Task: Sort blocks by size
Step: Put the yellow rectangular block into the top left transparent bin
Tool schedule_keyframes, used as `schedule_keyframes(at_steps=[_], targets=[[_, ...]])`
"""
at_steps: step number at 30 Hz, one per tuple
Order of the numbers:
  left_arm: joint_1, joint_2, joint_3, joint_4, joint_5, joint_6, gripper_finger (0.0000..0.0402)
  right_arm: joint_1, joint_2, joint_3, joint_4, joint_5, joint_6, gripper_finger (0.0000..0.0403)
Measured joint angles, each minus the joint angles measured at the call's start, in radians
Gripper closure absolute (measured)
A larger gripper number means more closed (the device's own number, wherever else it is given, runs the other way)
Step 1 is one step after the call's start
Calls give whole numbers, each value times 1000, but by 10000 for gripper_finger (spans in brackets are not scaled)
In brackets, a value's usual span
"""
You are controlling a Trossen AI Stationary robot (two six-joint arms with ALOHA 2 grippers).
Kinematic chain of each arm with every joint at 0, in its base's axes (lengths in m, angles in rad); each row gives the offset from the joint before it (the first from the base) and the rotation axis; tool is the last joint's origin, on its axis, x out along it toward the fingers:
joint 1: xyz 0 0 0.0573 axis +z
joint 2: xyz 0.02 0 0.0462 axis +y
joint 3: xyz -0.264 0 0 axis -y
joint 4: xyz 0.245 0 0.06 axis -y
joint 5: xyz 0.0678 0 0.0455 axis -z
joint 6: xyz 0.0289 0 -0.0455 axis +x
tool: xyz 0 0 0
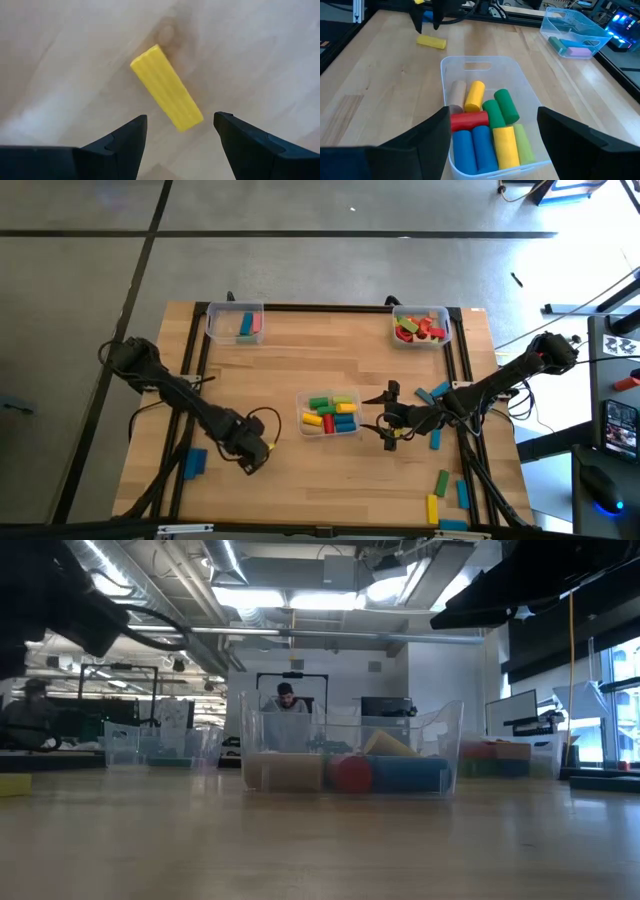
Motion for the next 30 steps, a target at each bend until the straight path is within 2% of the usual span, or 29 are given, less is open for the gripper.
schedule_keyframes(at_steps=[5, 11, 30], targets=[[-21, 0, 0, 0, -48, -179, 165, 0, 0, 0, 0, 0, 0, 118], [-21, 0, -41, 22, -60, -269, 165, 0, 0, 0, 0, 0, 0, 118], [-18, -1, -153, 179, -60, -284, 165, 0, 0, 0, -1, 0, 0, 118]])
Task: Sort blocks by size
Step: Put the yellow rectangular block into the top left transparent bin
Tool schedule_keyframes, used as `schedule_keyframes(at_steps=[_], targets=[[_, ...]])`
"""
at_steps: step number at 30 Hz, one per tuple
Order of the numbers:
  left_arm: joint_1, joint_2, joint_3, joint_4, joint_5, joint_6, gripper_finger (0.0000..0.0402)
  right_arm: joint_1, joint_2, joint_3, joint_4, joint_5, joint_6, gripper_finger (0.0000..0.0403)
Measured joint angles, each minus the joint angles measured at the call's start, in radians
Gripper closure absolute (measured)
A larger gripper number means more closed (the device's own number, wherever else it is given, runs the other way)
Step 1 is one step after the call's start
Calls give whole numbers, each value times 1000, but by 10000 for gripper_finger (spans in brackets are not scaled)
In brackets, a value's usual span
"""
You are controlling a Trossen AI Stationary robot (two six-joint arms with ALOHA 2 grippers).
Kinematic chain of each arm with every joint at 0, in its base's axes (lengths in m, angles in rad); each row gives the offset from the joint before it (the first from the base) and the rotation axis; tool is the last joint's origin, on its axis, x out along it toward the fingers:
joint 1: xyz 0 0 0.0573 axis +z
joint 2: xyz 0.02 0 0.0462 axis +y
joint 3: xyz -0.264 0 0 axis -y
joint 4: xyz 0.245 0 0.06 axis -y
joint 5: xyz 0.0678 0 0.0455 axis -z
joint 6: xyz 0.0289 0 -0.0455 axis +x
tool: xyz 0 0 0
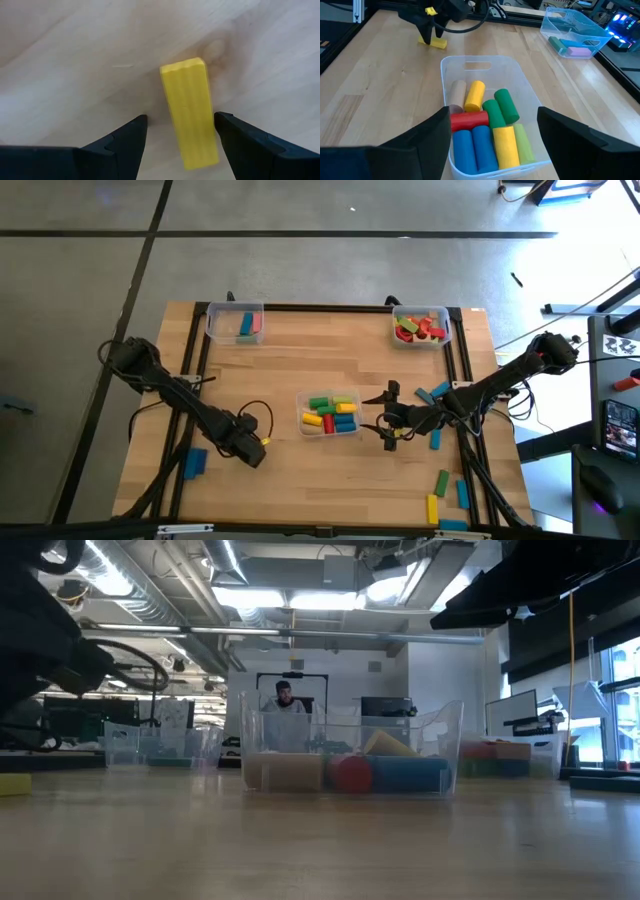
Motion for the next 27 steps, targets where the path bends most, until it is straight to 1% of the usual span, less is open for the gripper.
schedule_keyframes(at_steps=[4, 9, 15, 18, 24, 27], targets=[[1, -5, -19, 28, 0, 17, 165, 0, 0, 0, 0, 0, 0, 118], [1, -3, -18, -1, -13, 42, 165, 0, 0, 0, 0, 0, 0, 118], [0, -3, -19, 9, -22, 60, 170, 0, 0, 0, 0, 0, 0, 118], [0, -3, -20, 9, -24, 63, 195, 0, 0, 0, 0, 0, 0, 118], [0, -1, -22, -5, -30, 95, 265, 0, 0, 0, 0, 0, 0, 118], [0, -1, -22, -4, -34, 100, 291, 0, 0, 0, 0, 0, 0, 118]])
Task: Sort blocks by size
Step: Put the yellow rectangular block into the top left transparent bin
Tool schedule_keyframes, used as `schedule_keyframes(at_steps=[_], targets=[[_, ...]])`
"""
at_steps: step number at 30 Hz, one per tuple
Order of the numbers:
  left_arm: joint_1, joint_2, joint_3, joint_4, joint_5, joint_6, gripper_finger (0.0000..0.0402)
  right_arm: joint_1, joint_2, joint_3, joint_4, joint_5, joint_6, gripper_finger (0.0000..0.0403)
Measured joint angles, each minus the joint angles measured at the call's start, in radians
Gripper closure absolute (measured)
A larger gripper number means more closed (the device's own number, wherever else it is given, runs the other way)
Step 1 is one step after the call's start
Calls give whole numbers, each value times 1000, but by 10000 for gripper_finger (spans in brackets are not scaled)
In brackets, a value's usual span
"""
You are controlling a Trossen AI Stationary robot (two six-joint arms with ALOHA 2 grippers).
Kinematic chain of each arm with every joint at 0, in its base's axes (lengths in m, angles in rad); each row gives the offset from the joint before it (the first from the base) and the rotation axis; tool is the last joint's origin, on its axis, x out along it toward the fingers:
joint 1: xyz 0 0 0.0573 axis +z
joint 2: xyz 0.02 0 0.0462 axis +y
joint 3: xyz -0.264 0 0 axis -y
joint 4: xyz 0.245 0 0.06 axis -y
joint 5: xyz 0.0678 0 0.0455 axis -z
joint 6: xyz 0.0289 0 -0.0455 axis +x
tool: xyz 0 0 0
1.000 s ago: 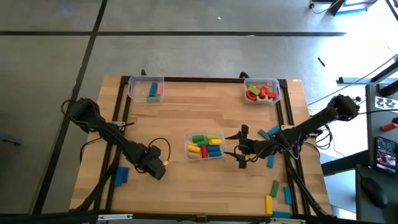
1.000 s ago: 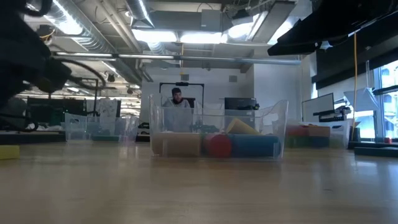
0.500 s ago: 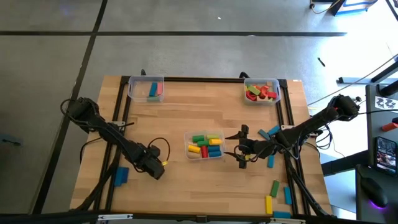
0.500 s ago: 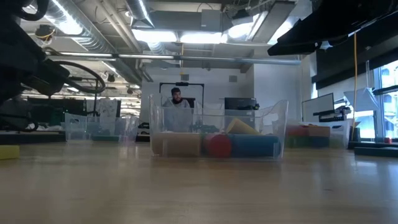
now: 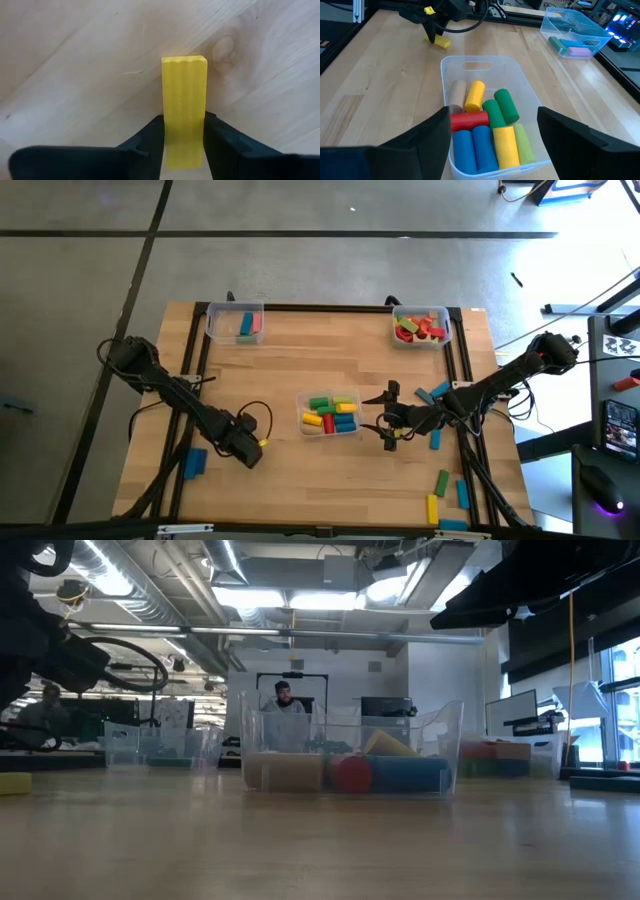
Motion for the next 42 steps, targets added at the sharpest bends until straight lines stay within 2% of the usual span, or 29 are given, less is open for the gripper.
schedule_keyframes(at_steps=[4, 11, 18, 25, 33, 42], targets=[[1, 0, 3, 5, -5, 21, 306, 0, 0, 0, 0, 0, 0, 118], [5, 6, 59, -66, -40, 60, 298, 0, 0, 0, 0, 0, 0, 118], [53, 2, 146, -164, -66, 175, 301, 0, 0, 0, 0, 2, 0, 118], [131, -85, 193, -256, -140, 275, 301, 0, 0, 0, 0, 2, 0, 118], [284, -277, 203, -362, -282, 395, 297, 0, 0, 0, 0, 3, -1, 118], [592, -432, 203, -360, -479, 637, 293, 0, 0, 0, 0, 3, -1, 118]])
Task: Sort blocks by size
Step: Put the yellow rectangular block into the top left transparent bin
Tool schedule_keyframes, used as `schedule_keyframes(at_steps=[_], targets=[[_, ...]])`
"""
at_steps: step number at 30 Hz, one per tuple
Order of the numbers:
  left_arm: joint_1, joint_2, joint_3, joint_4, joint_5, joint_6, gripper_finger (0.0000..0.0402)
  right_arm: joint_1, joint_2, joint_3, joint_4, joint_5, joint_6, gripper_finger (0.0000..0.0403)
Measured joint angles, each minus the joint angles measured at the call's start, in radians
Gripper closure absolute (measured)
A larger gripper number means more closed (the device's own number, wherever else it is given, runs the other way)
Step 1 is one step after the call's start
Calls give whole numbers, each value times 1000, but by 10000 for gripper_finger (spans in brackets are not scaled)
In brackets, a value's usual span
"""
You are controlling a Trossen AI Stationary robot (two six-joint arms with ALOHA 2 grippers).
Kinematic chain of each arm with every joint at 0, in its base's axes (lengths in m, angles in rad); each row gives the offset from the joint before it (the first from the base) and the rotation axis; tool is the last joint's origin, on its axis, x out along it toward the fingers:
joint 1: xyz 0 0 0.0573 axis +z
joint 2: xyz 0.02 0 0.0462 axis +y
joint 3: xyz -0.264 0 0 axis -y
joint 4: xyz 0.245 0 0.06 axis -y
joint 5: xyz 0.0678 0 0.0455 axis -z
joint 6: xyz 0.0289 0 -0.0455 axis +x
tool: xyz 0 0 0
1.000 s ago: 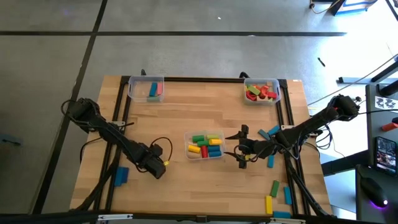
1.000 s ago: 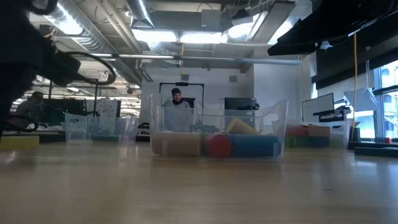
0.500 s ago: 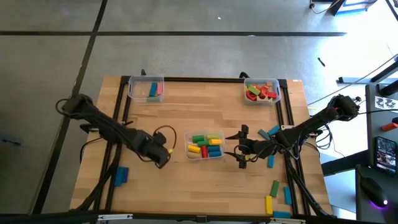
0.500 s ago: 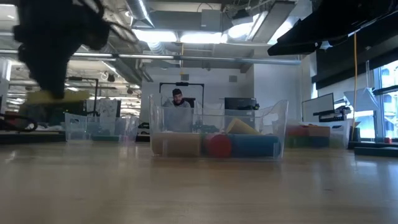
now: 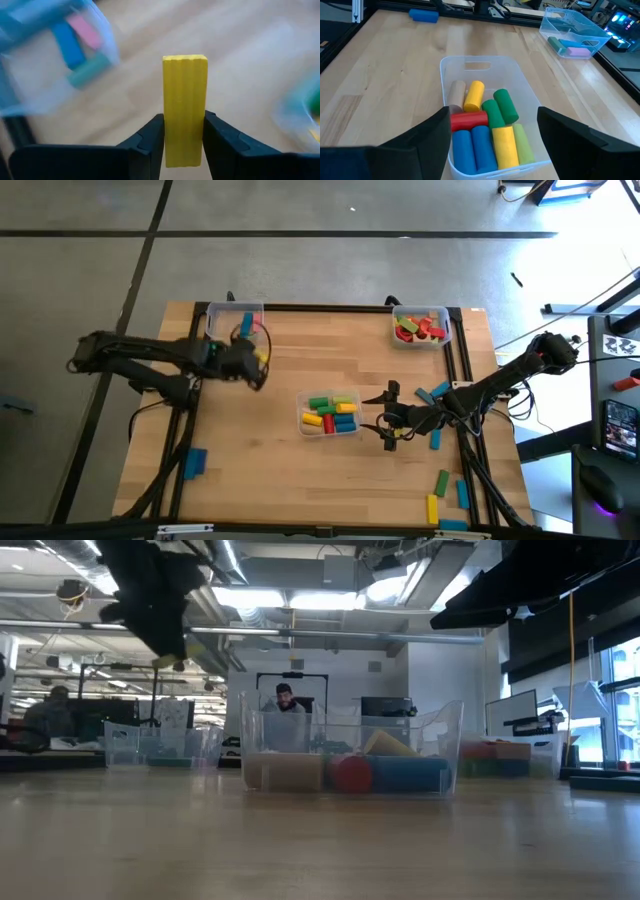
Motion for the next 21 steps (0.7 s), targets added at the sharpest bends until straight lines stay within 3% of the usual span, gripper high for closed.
schedule_keyframes(at_steps=[11, 21], targets=[[416, 35, 0, 195, -16, 328, 291, 0, 0, 0, 0, 0, -1, 118], [671, 150, -18, 293, 6, 409, 289, 0, 0, 0, -4, 0, -2, 118]])
